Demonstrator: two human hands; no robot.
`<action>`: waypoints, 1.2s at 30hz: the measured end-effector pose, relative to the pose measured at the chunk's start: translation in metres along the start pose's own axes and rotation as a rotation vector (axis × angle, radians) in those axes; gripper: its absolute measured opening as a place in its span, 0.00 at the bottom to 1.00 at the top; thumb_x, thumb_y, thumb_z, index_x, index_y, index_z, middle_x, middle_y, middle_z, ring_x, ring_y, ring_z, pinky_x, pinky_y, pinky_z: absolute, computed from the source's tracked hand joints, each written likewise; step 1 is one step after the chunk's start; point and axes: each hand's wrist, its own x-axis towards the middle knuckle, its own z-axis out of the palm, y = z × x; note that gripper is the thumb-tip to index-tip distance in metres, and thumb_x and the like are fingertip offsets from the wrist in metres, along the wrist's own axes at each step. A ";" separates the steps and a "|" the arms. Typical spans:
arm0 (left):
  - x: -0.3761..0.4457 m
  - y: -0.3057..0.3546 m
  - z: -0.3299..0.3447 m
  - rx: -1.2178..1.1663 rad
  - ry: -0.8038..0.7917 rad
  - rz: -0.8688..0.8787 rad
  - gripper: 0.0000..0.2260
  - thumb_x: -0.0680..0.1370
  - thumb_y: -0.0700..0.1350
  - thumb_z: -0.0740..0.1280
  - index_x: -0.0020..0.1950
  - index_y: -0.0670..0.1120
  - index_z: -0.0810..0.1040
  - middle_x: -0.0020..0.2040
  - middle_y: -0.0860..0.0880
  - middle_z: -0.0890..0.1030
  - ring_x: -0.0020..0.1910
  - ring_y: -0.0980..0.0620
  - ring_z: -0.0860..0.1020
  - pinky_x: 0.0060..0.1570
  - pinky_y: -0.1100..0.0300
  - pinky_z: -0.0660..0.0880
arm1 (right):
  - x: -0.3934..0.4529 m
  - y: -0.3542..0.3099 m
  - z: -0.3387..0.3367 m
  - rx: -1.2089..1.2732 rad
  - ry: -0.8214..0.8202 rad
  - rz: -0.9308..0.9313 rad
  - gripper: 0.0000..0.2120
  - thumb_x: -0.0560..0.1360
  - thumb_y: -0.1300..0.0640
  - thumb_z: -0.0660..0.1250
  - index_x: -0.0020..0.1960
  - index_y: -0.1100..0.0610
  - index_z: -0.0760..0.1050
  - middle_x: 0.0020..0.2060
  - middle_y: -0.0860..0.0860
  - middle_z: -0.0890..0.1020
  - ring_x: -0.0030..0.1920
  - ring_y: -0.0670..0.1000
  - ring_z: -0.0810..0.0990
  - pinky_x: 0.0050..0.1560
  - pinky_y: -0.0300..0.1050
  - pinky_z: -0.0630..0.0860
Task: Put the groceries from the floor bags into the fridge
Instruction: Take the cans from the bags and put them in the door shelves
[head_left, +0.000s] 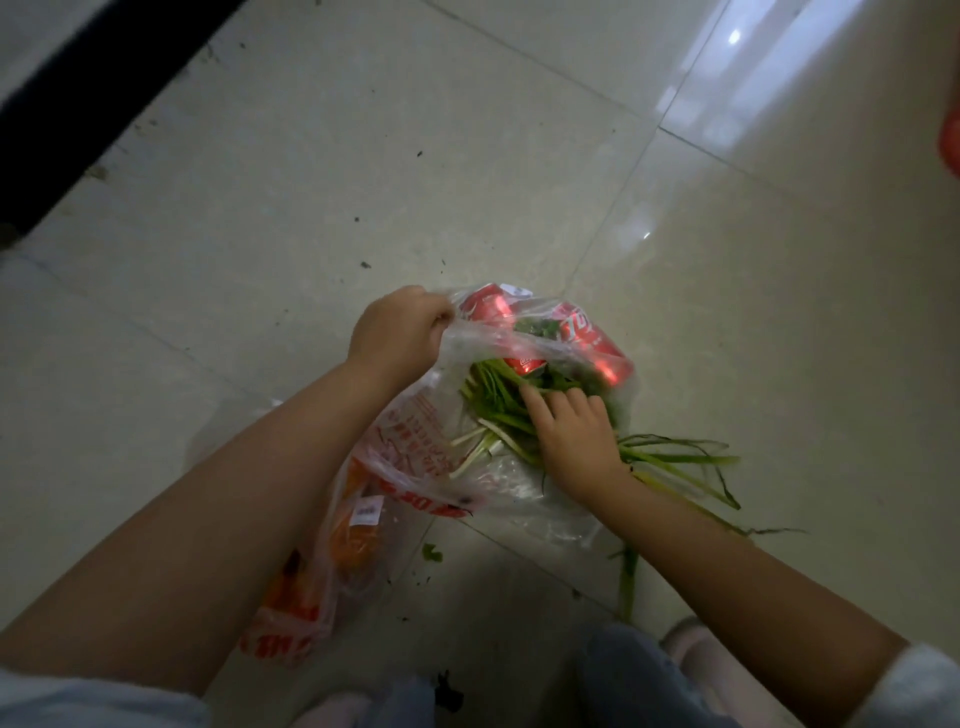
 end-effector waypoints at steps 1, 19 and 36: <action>0.001 0.000 -0.001 -0.055 0.009 -0.013 0.11 0.78 0.37 0.60 0.55 0.38 0.80 0.51 0.38 0.81 0.47 0.42 0.79 0.47 0.56 0.72 | -0.003 -0.003 0.001 -0.005 0.004 -0.043 0.15 0.62 0.55 0.59 0.48 0.55 0.70 0.27 0.50 0.80 0.30 0.53 0.77 0.39 0.46 0.61; -0.007 -0.002 0.002 -0.246 -0.077 -0.033 0.17 0.74 0.37 0.68 0.61 0.36 0.75 0.60 0.39 0.72 0.51 0.49 0.72 0.53 0.64 0.67 | -0.003 0.001 -0.030 0.569 0.019 -0.294 0.17 0.78 0.57 0.53 0.49 0.61 0.80 0.41 0.61 0.83 0.39 0.60 0.82 0.37 0.48 0.80; 0.031 0.014 0.021 0.361 -0.245 -0.023 0.25 0.78 0.45 0.59 0.74 0.43 0.59 0.77 0.44 0.54 0.78 0.44 0.48 0.76 0.52 0.45 | 0.090 0.072 -0.026 0.362 -0.443 0.160 0.16 0.77 0.56 0.57 0.62 0.63 0.68 0.62 0.61 0.72 0.61 0.59 0.72 0.61 0.50 0.69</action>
